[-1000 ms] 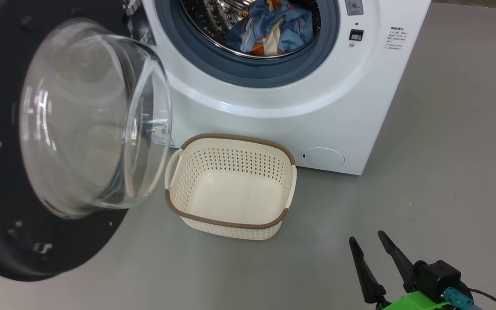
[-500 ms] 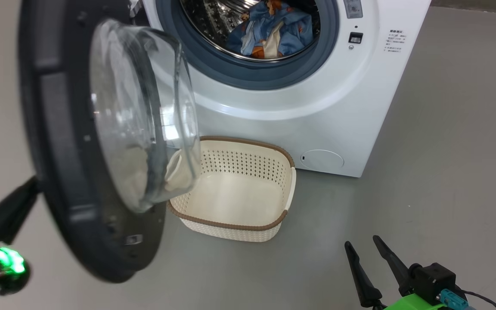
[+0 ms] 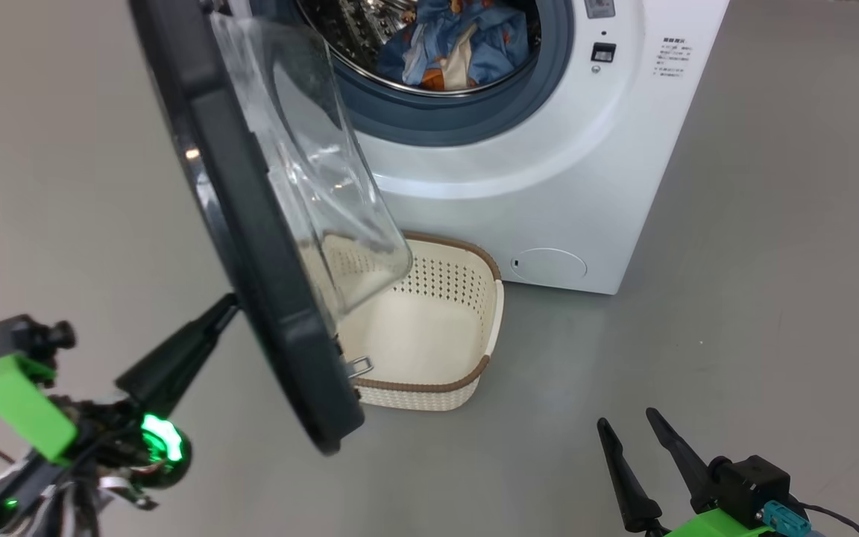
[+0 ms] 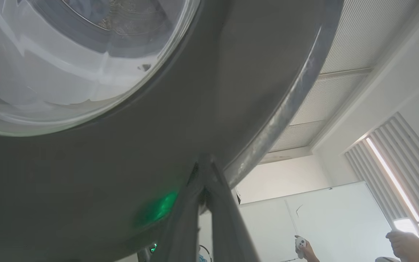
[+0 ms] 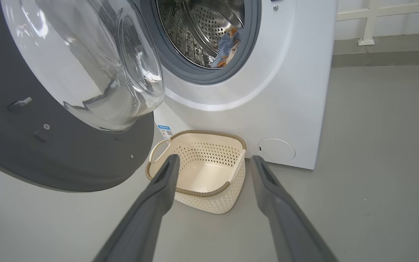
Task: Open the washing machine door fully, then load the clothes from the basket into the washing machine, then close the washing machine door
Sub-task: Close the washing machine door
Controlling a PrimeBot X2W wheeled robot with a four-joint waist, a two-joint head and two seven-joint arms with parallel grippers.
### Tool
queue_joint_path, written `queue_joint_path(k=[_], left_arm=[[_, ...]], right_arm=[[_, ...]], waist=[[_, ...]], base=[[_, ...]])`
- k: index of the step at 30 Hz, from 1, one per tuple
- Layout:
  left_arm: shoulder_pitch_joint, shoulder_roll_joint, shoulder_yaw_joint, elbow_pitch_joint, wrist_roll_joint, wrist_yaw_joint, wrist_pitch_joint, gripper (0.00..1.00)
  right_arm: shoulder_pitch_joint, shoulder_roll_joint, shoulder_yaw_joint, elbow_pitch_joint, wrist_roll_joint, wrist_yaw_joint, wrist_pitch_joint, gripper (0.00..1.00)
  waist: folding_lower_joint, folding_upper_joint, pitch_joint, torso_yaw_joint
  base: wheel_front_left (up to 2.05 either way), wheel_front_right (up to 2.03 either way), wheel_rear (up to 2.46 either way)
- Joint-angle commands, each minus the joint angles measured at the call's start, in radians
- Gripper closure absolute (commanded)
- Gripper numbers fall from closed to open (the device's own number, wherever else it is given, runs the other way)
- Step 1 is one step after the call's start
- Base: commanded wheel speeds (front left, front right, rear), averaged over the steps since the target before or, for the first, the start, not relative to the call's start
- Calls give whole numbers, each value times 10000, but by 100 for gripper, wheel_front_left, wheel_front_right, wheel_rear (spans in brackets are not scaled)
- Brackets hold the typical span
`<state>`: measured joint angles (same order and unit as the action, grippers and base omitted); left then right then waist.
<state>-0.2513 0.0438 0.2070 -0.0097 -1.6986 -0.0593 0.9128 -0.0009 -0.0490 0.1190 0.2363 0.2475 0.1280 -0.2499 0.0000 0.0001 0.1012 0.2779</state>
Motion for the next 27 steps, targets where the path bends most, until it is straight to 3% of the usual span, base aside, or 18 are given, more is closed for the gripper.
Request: queue_joint_path(k=[1,13,27], left_arm=[[-348,113,54,-146,-73,-147,-77,100],[-972,67,-1443,442,-1070,-694,-1914,100],[-1983,65,-1670,305,-728,-712,-3712,100]], right_arm=[[-257,-12,262,-248,-88,27,-119,0],[-306,-12,173,-293,-5,27,-119,0],[-522,-12,127,-416,48,27,-119,0]], waist=[[0,-1,58,-53],[0,-1,331,-955],[0,-1,1074,-2564]], base=[[0,0,0],[0,0,0],[0,0,0]])
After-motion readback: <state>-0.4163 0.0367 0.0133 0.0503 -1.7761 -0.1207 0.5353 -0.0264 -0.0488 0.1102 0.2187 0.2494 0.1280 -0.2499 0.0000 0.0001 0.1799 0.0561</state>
